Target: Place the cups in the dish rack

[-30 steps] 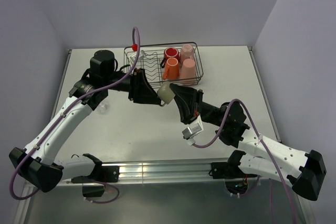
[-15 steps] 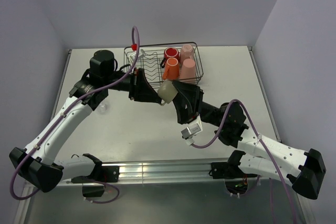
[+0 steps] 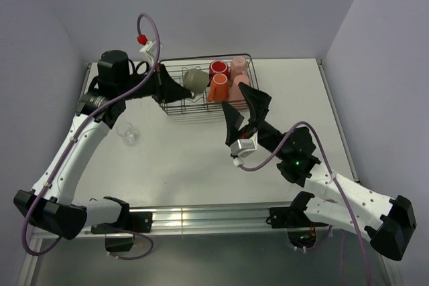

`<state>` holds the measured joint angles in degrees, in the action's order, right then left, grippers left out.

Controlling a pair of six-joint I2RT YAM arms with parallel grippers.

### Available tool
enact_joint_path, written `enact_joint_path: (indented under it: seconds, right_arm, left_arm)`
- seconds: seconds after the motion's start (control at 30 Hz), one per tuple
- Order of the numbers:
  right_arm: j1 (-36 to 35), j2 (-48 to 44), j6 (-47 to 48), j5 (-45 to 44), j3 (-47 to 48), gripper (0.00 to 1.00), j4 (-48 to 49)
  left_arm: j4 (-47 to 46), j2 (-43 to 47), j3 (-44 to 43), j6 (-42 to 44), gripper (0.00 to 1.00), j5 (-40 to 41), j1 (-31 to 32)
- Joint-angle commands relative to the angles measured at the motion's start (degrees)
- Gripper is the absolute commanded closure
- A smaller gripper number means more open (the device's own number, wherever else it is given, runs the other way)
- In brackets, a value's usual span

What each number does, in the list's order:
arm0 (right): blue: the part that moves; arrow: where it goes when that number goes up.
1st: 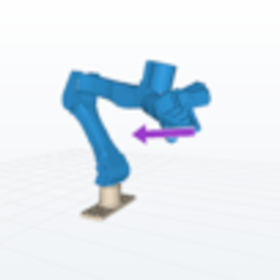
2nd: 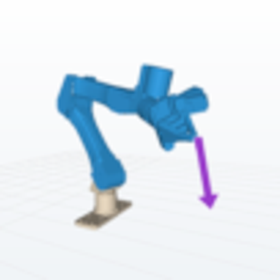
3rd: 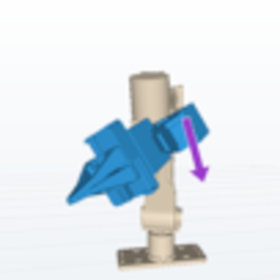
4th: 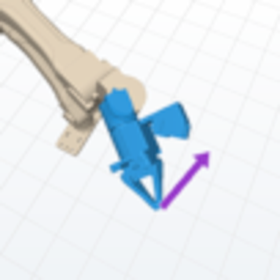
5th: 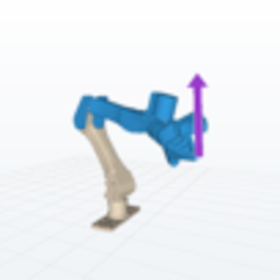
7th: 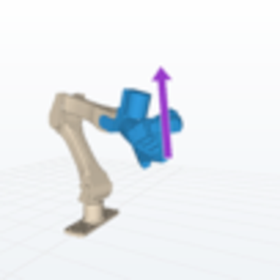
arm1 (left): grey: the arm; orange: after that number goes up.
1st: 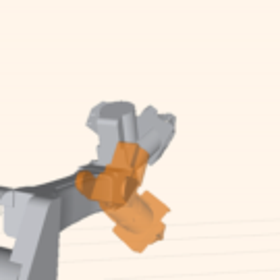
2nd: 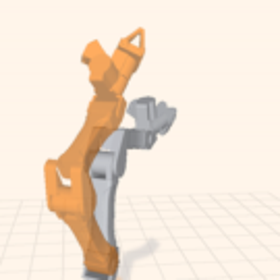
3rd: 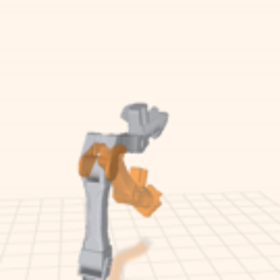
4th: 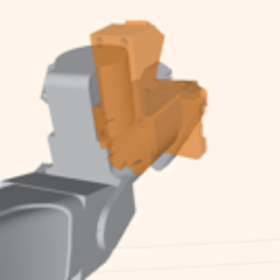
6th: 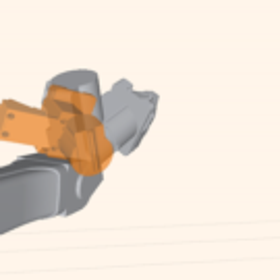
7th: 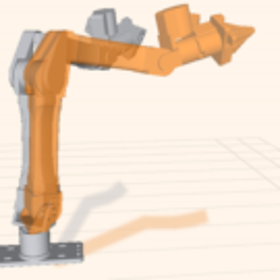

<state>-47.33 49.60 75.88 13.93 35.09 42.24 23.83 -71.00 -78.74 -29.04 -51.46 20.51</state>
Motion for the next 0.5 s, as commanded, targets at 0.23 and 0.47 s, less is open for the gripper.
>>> enact_joint_path:
  seconds: [0.23,0.47]
  right_arm:
    - [9.8,3.3,-20.7,-15.3,13.7,0.0,-19.1]
    - [14.4,7.6,-33.0,-18.3,21.2,0.0,-38.8]
  left_arm:
    - [5.2,-11.2,-12.8,12.8,1.0,53.6,3.6]
    - [2.5,-19.8,-16.4,14.3,1.0,70.5,6.2]
